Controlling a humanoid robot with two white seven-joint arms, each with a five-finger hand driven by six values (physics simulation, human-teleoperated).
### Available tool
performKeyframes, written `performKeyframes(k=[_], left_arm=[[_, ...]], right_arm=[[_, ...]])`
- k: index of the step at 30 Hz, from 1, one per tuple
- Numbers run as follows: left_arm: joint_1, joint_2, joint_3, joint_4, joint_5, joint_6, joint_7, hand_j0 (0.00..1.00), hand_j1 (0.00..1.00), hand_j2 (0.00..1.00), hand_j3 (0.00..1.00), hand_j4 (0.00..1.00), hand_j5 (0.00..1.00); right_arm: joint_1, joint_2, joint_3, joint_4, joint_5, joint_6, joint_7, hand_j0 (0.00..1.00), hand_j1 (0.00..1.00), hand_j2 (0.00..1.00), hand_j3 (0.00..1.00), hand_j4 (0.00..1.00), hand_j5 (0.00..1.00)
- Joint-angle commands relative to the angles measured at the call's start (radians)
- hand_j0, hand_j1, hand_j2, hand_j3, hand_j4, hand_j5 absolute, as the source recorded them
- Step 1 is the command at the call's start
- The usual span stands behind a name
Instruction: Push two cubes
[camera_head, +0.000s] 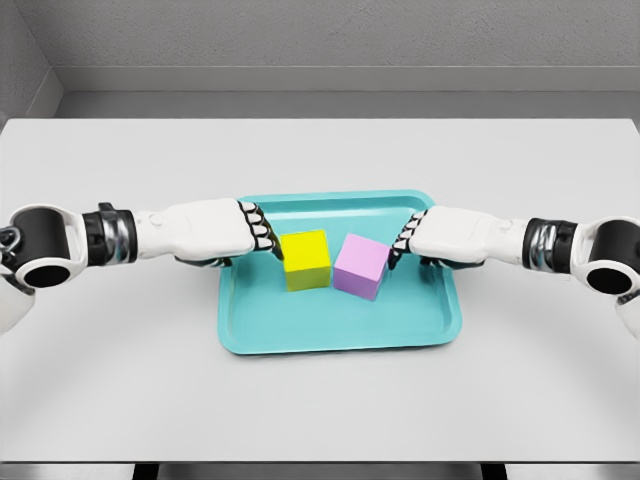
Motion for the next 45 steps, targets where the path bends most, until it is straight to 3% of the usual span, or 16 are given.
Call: performKeyframes(k=[1,18,21,26,30,45], left_arm=[[0.0,-0.009,0.0,0.0,0.004,0.001,-0.006,0.78,0.78,0.78,0.78,0.78,0.78],[0.0,-0.008,0.003,0.011,0.004,0.001,-0.02,0.78,0.78,0.78,0.78,0.78,0.78],[0.002,-0.001,0.008,0.019,0.005,0.001,-0.021,0.78,0.78,0.78,0.78,0.78,0.78],[0.0,0.008,0.011,0.034,0.008,0.001,-0.02,0.78,0.78,0.78,0.78,0.78,0.78],[-0.002,0.026,0.014,0.034,0.01,0.001,-0.023,0.64,0.64,0.64,0.64,0.64,0.64],[-0.002,0.071,0.04,0.032,0.025,0.001,-0.022,0.64,0.64,0.64,0.64,0.64,0.64]], right_arm=[[0.0,0.006,0.0,0.016,-0.004,0.002,0.0,0.6,0.6,0.6,0.6,0.6,0.6],[-0.028,0.035,0.001,0.019,0.009,0.002,0.0,0.6,0.6,0.6,0.6,0.6,0.6],[-0.048,0.065,0.003,0.068,0.027,0.002,0.0,0.6,0.6,0.6,0.6,0.6,0.6],[-0.051,0.07,0.003,0.072,0.03,0.002,0.0,0.61,0.61,0.61,0.61,0.61,0.61],[-0.052,0.082,0.009,0.078,0.03,0.002,0.0,0.61,0.61,0.61,0.61,0.61,0.61],[-0.052,0.082,0.013,0.093,0.03,0.002,0.0,0.61,0.61,0.61,0.61,0.61,0.61]])
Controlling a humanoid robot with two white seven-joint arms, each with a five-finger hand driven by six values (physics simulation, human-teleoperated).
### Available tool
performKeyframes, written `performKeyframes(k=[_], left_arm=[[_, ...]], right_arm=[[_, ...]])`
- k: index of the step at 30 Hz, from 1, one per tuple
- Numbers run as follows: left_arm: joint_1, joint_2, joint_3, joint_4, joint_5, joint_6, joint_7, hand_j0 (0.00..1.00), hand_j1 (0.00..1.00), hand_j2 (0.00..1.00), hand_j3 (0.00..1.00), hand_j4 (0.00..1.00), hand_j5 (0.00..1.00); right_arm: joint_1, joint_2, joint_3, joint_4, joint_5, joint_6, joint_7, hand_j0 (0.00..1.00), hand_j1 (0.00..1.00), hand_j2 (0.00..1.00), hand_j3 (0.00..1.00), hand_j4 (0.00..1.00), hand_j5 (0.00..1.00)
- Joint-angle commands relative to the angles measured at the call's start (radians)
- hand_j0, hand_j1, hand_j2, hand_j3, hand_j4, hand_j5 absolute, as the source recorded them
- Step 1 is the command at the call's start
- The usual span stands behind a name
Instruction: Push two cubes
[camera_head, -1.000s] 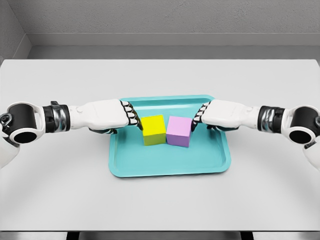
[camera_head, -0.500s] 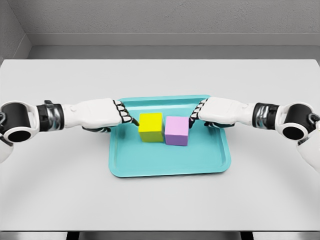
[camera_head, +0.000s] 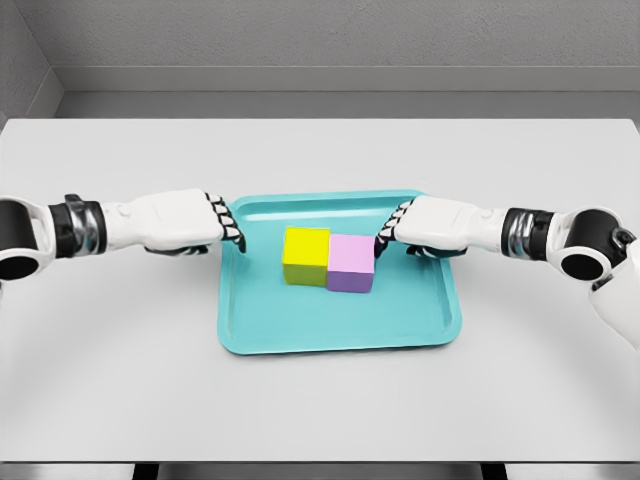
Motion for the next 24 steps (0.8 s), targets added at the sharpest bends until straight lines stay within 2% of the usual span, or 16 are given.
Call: performKeyframes(k=[1,5,8,11,12,13,14,16,17,24], left_arm=[[0.0,0.018,0.012,0.0,0.007,0.002,0.001,0.64,0.64,0.64,0.64,0.64,0.64],[0.002,0.094,0.049,0.002,0.047,0.002,0.002,0.64,0.64,0.64,0.64,0.64,0.64],[0.002,0.13,0.073,0.005,0.063,0.002,0.002,0.65,0.65,0.65,0.65,0.65,0.65],[0.003,0.162,0.084,0.005,0.081,0.002,0.002,0.65,0.65,0.65,0.65,0.65,0.65],[0.002,0.167,0.084,0.006,0.083,0.002,0.002,0.65,0.65,0.65,0.65,0.65,0.65],[0.0,0.173,0.085,0.012,0.083,0.002,0.002,0.66,0.66,0.66,0.66,0.66,0.66],[0.0,0.177,0.088,0.031,0.095,0.002,0.004,0.69,0.69,0.69,0.69,0.69,0.69],[0.002,0.179,0.108,0.06,0.118,0.002,0.005,0.92,0.92,0.92,0.92,0.92,0.92],[0.003,0.19,0.121,0.064,0.13,0.002,0.008,1.0,1.0,1.0,1.0,1.0,1.0],[0.006,0.237,0.131,0.067,0.142,0.002,0.007,1.0,1.0,1.0,1.0,1.0,1.0]], right_arm=[[-0.002,-0.001,0.0,0.005,-0.005,0.002,0.0,0.61,0.61,0.61,0.61,0.61,0.61],[-0.018,-0.007,-0.002,0.018,-0.007,0.002,0.0,0.61,0.61,0.61,0.61,0.61,0.61],[-0.052,-0.082,-0.022,0.009,-0.021,0.002,-0.003,0.62,0.62,0.62,0.62,0.62,0.62],[-0.052,-0.199,-0.151,-0.094,-0.053,0.002,-0.008,0.66,0.66,0.66,0.66,0.66,0.66],[-0.043,-0.234,-0.197,-0.09,-0.094,0.002,-0.01,0.9,0.9,0.9,0.9,0.9,0.9],[-0.029,-0.254,-0.206,-0.08,-0.123,0.002,-0.008,1.0,1.0,1.0,1.0,1.0,1.0],[-0.017,-0.277,-0.208,-0.067,-0.126,0.002,-0.01,1.0,1.0,1.0,1.0,1.0,1.0],[0.006,-0.286,-0.235,-0.011,-0.128,0.002,-0.01,1.0,1.0,1.0,1.0,1.0,1.0],[0.008,-0.286,-0.235,0.001,-0.128,0.002,-0.01,1.0,1.0,1.0,1.0,1.0,1.0],[0.025,-0.277,-0.234,0.007,-0.128,0.002,-0.008,1.0,1.0,1.0,1.0,1.0,1.0]])
